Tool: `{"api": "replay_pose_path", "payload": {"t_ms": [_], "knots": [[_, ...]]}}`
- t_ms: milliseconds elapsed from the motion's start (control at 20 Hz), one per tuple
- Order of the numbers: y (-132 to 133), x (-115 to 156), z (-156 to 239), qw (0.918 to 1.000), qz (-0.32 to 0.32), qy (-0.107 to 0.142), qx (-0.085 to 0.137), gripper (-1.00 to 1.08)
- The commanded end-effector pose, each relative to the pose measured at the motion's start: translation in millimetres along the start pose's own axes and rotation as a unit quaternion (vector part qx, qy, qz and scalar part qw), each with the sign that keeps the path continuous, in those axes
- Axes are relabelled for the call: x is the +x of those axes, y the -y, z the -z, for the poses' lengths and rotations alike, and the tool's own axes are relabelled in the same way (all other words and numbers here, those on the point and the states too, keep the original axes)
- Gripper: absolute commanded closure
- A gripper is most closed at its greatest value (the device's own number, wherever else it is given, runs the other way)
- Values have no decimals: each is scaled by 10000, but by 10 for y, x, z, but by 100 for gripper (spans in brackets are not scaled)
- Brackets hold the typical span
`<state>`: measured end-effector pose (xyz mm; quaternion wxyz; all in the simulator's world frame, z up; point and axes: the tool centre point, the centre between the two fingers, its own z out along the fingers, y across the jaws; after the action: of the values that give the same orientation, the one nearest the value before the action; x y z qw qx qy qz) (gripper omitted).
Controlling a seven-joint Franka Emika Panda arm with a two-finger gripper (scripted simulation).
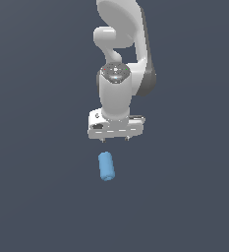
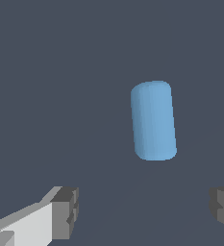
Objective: Pick up the object and move it to a goal position.
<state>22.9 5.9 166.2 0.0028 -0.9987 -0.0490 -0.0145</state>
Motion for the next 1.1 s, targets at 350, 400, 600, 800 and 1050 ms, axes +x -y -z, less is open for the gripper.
{"api": "replay_pose_path", "payload": {"t_ms": [350,400,600,800,1050], "knots": [[-258,321,-420,9997,216,83,-10,-92],[-287,351,-468,9997,239,92,-11,-92],[-380,441,-630,9994,314,120,-13,-92],[-439,492,-736,9992,362,138,-15,-92],[-468,514,-783,9992,381,146,-15,-92]]}}
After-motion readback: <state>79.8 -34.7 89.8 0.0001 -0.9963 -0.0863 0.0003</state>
